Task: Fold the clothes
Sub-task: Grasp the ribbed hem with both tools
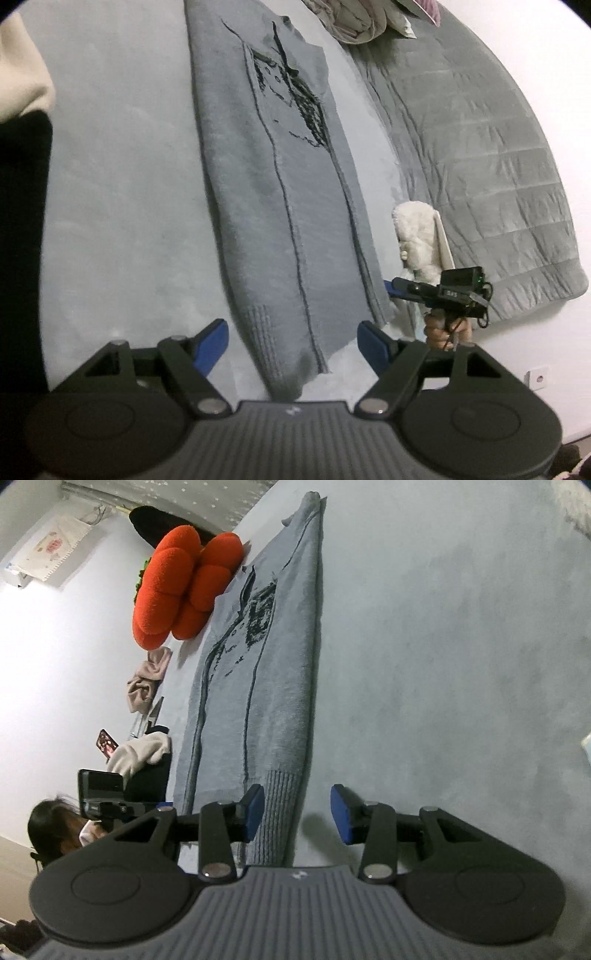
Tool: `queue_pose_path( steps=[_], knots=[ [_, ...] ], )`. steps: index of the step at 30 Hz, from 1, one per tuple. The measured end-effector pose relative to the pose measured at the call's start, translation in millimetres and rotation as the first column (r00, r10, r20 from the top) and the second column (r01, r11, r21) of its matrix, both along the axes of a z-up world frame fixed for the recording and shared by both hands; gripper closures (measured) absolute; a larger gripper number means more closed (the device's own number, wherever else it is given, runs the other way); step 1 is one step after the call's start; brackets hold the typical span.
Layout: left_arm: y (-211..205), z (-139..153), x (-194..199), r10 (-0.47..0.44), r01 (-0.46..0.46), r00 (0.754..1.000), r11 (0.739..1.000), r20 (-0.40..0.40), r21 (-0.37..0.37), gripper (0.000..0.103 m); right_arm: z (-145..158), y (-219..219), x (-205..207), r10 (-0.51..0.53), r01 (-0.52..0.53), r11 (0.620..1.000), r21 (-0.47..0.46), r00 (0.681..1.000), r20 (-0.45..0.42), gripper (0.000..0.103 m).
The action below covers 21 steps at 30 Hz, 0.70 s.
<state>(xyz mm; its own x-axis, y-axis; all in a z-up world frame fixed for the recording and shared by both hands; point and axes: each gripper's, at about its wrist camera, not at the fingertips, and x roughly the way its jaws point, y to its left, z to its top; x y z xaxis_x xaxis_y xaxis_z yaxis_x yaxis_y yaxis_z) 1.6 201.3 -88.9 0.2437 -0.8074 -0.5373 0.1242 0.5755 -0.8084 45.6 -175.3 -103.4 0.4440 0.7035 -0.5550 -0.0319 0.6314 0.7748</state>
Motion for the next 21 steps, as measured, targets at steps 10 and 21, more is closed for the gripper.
queue_pose_path(
  steps=[10,21],
  knots=[
    [-23,-6,4,-0.070,0.072,0.997,0.994,0.027,-0.077,0.026,-6,13,6,0.042,-0.042,0.998,0.044,0.999,-0.001,0.067],
    [-36,-12,2,-0.148,0.150,0.989,0.984,0.028,-0.094,0.046,-11,28,8,0.085,-0.085,0.992,0.090,0.996,0.011,0.067]
  ],
)
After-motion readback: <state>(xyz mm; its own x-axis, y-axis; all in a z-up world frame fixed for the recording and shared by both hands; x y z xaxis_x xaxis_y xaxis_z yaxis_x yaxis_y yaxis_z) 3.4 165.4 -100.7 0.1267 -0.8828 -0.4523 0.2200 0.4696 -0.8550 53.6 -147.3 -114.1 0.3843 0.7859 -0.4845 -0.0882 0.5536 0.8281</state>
